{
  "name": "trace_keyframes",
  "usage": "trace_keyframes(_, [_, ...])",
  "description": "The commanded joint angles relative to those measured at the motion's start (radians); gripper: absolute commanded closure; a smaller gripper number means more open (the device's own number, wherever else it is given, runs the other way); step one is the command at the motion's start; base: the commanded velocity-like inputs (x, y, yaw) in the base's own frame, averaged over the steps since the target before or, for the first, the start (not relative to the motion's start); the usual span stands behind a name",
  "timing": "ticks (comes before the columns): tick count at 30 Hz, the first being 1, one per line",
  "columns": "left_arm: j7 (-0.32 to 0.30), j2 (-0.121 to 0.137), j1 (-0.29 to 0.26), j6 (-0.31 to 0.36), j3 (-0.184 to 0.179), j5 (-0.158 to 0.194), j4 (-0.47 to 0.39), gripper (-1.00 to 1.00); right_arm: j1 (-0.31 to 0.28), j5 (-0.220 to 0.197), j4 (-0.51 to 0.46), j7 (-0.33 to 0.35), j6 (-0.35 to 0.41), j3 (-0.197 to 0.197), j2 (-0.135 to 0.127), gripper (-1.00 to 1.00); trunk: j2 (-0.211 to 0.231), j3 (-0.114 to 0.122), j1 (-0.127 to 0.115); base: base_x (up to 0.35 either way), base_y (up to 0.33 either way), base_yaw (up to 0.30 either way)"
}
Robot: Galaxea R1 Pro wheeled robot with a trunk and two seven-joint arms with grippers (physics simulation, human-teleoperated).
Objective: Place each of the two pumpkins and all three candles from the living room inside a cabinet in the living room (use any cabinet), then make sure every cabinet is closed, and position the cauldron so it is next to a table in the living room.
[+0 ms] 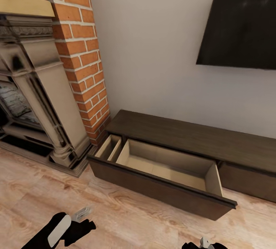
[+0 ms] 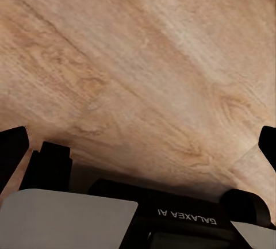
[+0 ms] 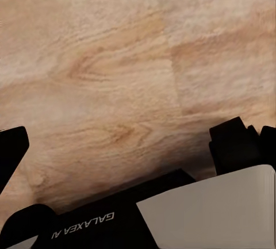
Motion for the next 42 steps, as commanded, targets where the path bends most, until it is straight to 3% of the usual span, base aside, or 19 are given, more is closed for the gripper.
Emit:
trace_keyframes(1, [0.0,-0.001,0.0,-0.001,0.0,0.0,0.0,-1.0,0.0,0.0,0.0,-0.002,0.0,0.0,0.0,-1.0,0.0,-0.001,0.0,-0.02,0.0,0.282])
trace_keyframes(13, [0.002,-0.008,0.0,-0.005,-0.002,0.0,0.0,-1.0,0.0,0.003,0.0,-0.005,-0.001,0.002,0.034,-1.0,0.0,-0.009,0.0,-0.024,0.0,0.276])
trace_keyframes(26, [0.002,-0.008,0.0,-0.005,-0.002,0.0,0.0,-1.0,0.0,0.003,0.0,-0.005,-0.002,0.003,0.035,-1.0,0.0,-0.018,0.0,-0.14,0.0,0.274])
trace_keyframes(42, [0.002,-0.008,0.0,-0.005,-0.004,-0.001,0.0,-1.0,0.0,0.003,0.0,-0.005,-0.002,0.004,0.036,-1.0,0.0,-0.029,0.0,-0.01,0.0,0.274])
